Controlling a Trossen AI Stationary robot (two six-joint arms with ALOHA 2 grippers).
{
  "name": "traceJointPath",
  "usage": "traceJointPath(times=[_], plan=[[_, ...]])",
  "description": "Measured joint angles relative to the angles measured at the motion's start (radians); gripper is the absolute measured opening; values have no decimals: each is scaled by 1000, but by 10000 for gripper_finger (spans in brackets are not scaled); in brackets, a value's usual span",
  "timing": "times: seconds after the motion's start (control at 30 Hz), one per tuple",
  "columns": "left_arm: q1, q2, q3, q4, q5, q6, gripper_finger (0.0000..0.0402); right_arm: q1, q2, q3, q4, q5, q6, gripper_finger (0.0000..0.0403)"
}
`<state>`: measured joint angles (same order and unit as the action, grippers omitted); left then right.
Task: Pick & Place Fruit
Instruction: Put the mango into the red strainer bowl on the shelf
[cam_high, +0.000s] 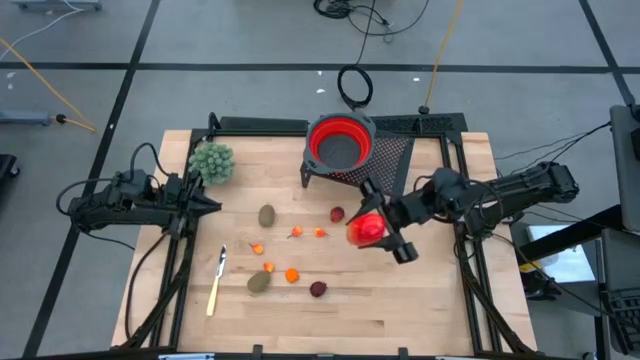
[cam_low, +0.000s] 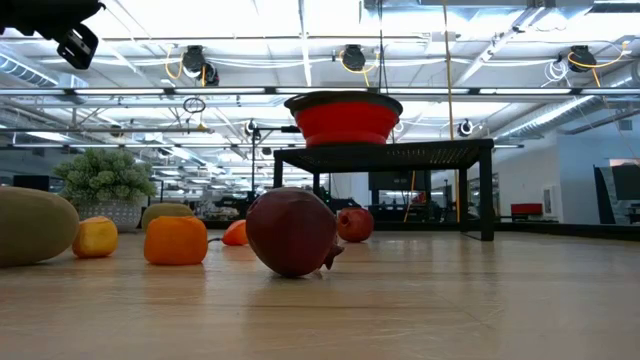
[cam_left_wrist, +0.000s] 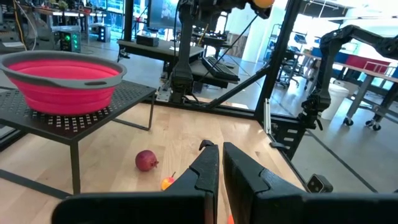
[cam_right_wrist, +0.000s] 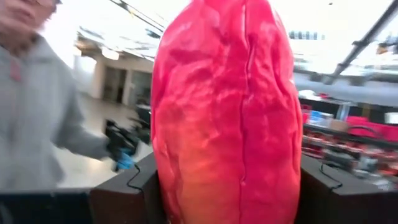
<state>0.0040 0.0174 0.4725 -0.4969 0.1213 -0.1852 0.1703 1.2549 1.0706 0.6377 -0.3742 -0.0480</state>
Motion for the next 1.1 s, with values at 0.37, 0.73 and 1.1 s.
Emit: traceJointPath(times=[0.37, 0.73, 1.1], plan=[[0, 0, 0, 0, 0, 0, 21, 0, 0, 0, 124, -226, 100, 217], [0, 0, 0, 0, 0, 0, 21, 0, 0, 0, 160, -258, 105, 217], [0, 0, 0, 0, -31, 26, 21, -1, 0, 0, -24, 182, 192, 217]])
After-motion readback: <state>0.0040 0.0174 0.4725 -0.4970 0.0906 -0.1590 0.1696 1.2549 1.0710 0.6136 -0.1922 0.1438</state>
